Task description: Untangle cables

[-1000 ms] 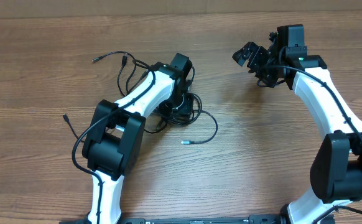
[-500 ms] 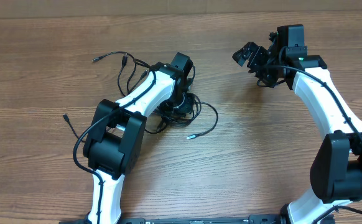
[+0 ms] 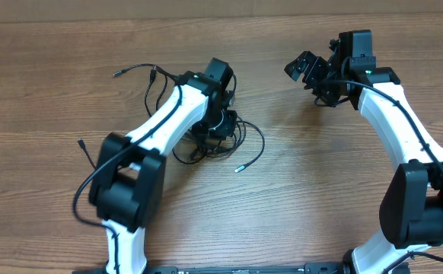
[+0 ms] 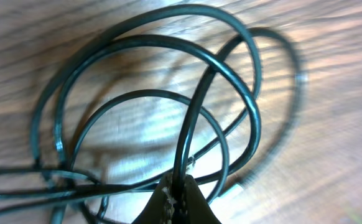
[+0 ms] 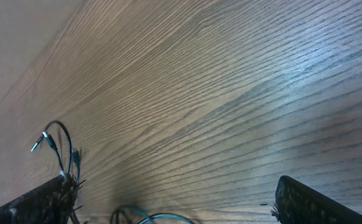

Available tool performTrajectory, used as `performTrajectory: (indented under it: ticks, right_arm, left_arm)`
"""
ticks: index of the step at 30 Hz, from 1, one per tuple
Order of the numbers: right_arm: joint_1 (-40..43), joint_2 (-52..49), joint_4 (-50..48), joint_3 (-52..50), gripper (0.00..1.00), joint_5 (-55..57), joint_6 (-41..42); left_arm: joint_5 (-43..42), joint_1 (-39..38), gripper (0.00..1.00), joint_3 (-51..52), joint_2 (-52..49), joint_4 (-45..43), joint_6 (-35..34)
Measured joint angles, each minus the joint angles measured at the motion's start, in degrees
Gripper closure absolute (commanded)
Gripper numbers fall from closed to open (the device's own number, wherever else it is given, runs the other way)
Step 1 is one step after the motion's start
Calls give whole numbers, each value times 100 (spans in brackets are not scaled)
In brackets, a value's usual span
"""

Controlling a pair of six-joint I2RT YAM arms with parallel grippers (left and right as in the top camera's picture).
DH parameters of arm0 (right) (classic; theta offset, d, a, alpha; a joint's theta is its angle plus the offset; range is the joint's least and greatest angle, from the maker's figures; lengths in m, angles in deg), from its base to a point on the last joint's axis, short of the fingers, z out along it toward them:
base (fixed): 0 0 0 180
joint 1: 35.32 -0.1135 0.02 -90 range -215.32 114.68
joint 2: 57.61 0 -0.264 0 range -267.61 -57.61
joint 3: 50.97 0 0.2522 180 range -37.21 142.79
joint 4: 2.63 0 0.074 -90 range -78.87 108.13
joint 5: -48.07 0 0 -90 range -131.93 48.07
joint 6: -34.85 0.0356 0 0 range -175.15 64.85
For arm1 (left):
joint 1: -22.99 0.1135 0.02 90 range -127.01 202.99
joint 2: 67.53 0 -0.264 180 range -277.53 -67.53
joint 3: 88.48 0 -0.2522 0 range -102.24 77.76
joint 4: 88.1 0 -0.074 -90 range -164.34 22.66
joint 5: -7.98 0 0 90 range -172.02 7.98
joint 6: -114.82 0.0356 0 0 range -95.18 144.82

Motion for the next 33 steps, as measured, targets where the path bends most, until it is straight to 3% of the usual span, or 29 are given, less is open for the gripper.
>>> performTrajectory:
  ticks: [9,16,19,21,23,24,25,26,29,33]
  right_arm:
    - [2,-2,4,0,0,0,-2]
    - [2,-2,11,0,0,-87,0]
    - [0,-2,719,7,0,-949,2]
    - [-15,-2,1152,9,1,-1237,-59]
    - [-68,-2,1714,9,10,-1394,-221]
    - [-133,-2,1961,9,32,-1438,-306]
    - [-251,-2,2208,9,39,-1449,-367]
    - [-354,-2,2315,9,38,-1451,-389]
    - [-723,-4,2516,0,20,-1403,-319]
    - [-1266,-7,1978,-138,21,-1410,302]
  left_arm:
    - [2,0,96,-4,911,885,339]
    - [59,0,96,-4,2079,929,490]
    - [529,-2,96,-4,2306,1088,487]
    - [1106,-4,96,-4,2284,1300,131]
    - [1563,-4,96,-4,2192,1375,-280]
    - [1641,-2,96,-4,2146,1373,-396]
    - [1707,-4,96,-4,2072,1346,-562]
    - [1698,-4,96,-4,1993,1239,-719]
    - [1150,0,96,-4,1989,835,-732]
    - [763,216,96,-4,1989,787,-713]
